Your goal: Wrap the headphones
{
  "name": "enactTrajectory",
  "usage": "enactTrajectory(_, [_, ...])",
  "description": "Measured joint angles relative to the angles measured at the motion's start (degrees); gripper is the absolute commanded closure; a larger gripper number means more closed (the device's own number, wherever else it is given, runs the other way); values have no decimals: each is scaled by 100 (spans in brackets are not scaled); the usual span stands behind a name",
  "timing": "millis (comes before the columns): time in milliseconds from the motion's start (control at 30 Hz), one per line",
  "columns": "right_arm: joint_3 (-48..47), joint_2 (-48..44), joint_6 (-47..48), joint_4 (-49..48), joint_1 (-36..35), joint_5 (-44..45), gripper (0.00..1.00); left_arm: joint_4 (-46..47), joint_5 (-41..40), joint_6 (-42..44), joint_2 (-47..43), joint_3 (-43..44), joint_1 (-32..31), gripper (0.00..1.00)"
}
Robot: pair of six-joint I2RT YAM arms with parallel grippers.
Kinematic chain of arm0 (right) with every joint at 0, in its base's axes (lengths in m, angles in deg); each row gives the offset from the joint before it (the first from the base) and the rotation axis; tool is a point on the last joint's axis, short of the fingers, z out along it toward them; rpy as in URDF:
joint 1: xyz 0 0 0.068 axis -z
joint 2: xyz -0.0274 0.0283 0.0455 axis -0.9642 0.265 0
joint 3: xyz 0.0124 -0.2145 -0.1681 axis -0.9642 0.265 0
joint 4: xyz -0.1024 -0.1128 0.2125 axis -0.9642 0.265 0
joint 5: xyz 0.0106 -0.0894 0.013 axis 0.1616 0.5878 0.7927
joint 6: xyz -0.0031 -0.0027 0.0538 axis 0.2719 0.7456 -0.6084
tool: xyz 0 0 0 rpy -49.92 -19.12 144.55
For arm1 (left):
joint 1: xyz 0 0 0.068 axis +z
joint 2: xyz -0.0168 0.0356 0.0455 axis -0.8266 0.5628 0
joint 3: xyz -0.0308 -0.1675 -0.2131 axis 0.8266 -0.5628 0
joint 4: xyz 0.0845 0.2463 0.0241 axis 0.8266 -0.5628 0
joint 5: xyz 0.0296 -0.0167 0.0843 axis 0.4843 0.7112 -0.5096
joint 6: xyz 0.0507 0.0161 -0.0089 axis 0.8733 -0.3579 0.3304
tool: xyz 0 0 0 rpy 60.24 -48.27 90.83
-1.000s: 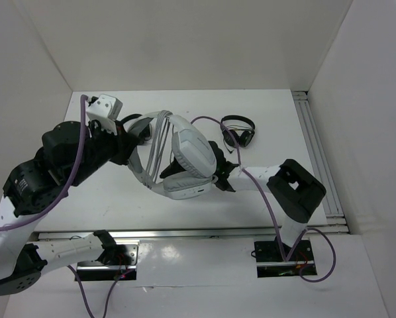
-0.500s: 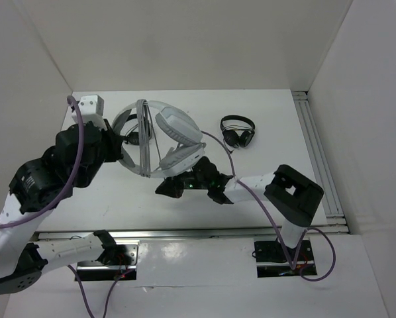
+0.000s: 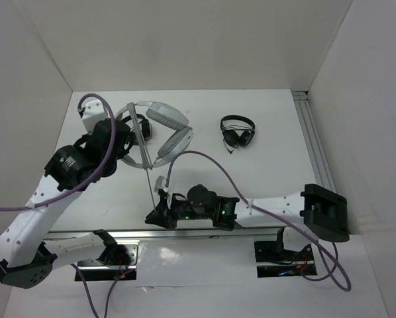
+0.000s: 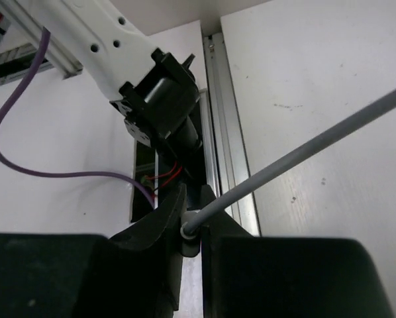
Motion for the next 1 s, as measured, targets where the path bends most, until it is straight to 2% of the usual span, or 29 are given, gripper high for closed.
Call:
enactTrajectory(133, [-278,-542,446,866,-562,1075,100,-68,175,129,190,-498,240,100])
enactTrajectory(267, [-741,-614,796,1982,-741,1921,100,76,437,448,608,-780,343,100])
enactTrajectory(467, [-1290,-612,1342,3648,-988,2927,100,979,1329,1488,726,-1550,391,100])
enactTrajectory(633, [-1646,-634,1740,4555,-1056,3403,95,1353,2199,2225,752,-1976,413,100])
enactTrajectory(733, [-1858,-671,1952,4951,-1060,3519,95,1473,2793,2594,850,-2068,398,100])
enactTrajectory(1000, [-2256,-566,2334,5687,-1126,3974,95,1617,4033,3202,1237,-2319,-199,100])
